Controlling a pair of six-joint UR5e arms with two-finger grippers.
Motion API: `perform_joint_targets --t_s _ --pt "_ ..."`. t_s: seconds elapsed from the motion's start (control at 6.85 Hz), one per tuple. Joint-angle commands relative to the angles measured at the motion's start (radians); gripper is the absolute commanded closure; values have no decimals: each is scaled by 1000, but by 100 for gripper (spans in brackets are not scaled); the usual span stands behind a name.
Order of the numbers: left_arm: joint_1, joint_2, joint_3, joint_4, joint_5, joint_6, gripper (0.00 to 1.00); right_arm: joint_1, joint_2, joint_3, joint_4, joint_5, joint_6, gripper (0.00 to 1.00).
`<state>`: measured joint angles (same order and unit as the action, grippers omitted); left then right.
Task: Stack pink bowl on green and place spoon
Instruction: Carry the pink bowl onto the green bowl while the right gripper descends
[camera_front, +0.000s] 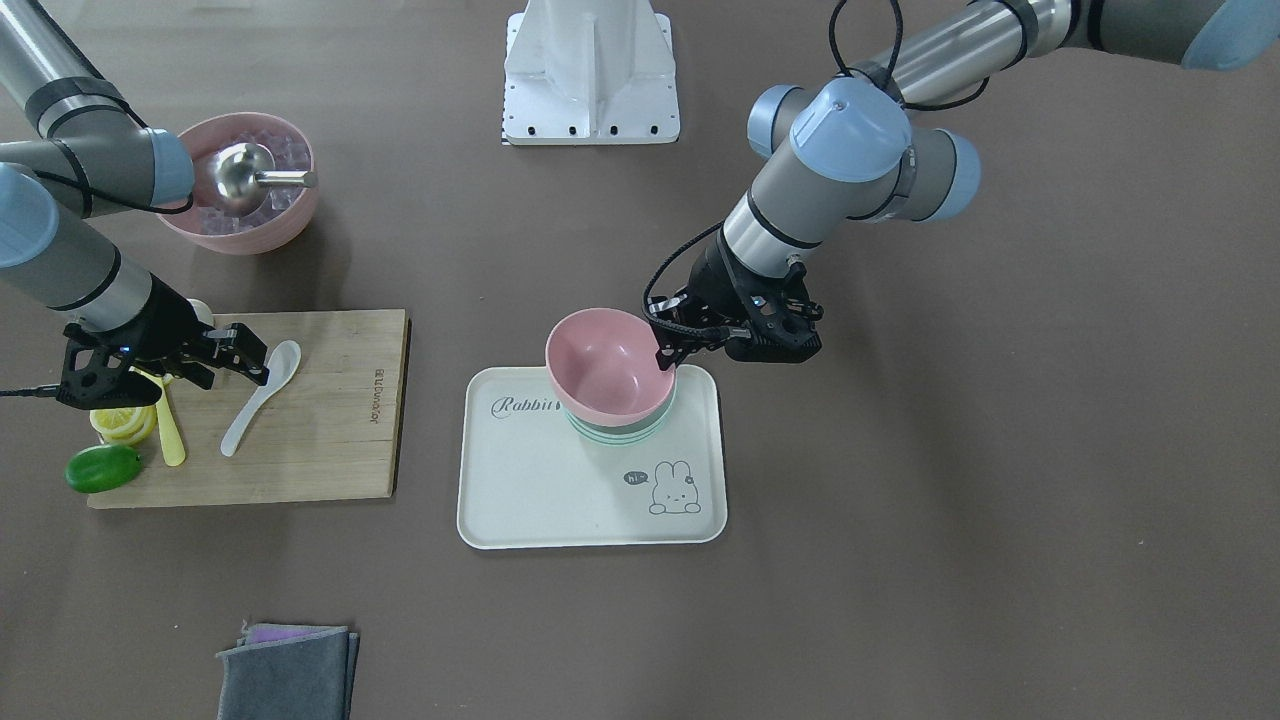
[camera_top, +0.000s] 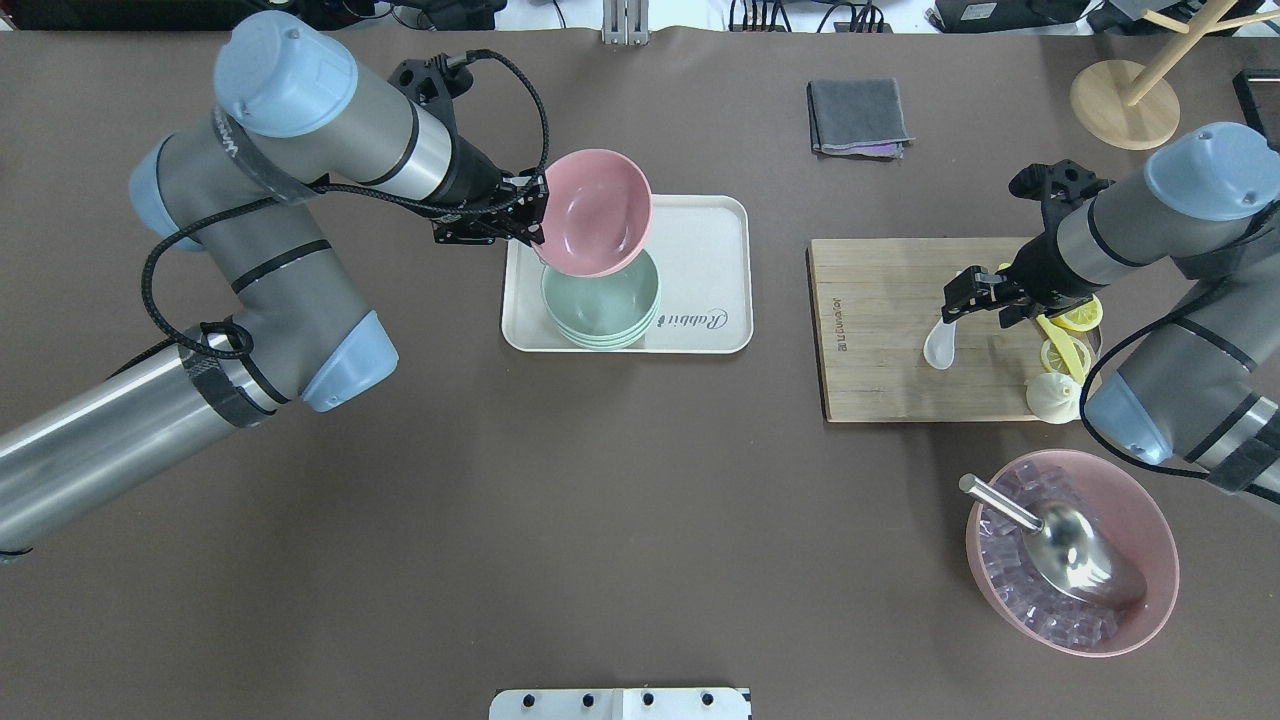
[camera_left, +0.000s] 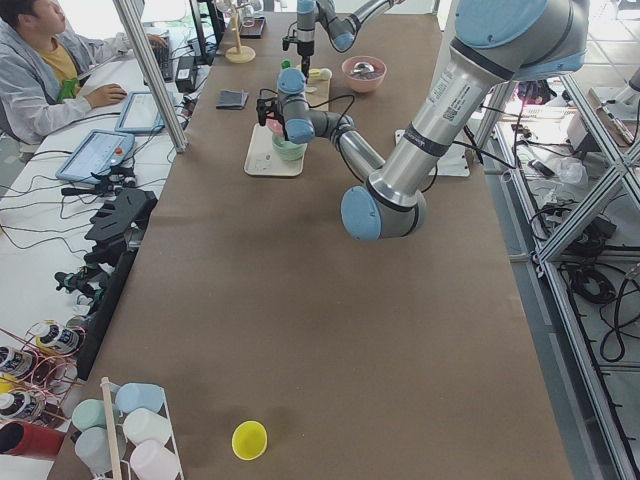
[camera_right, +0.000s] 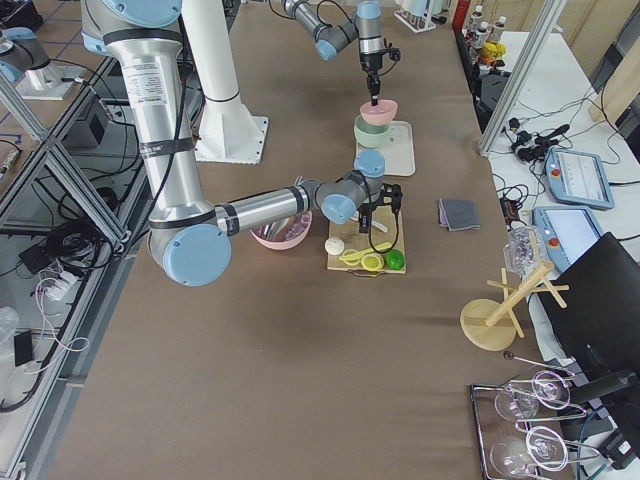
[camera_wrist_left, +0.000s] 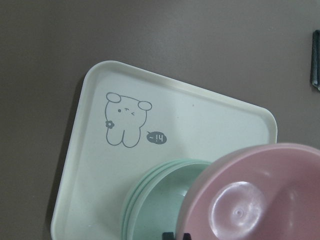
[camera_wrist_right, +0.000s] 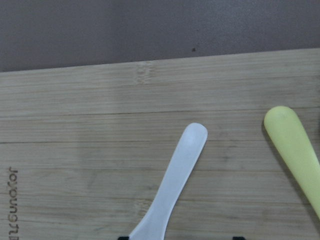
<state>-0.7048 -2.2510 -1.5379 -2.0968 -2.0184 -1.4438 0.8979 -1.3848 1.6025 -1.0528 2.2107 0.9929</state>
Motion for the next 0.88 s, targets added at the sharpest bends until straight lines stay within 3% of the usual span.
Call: perform_joint_targets --t_s 0.0,0.15,0.29,0.73 --pt "54 13 -24 4 114 -1 2 -4 13 -3 -1 0 26 35" --pt "54 24 -30 3 116 -1 2 -4 15 -7 0 -2 26 32" --pt "54 27 -31 4 116 -1 2 -7 15 -10 7 -11 36 21" --pt "56 28 -31 3 116 0 2 -31 90 -77 2 -72 96 21"
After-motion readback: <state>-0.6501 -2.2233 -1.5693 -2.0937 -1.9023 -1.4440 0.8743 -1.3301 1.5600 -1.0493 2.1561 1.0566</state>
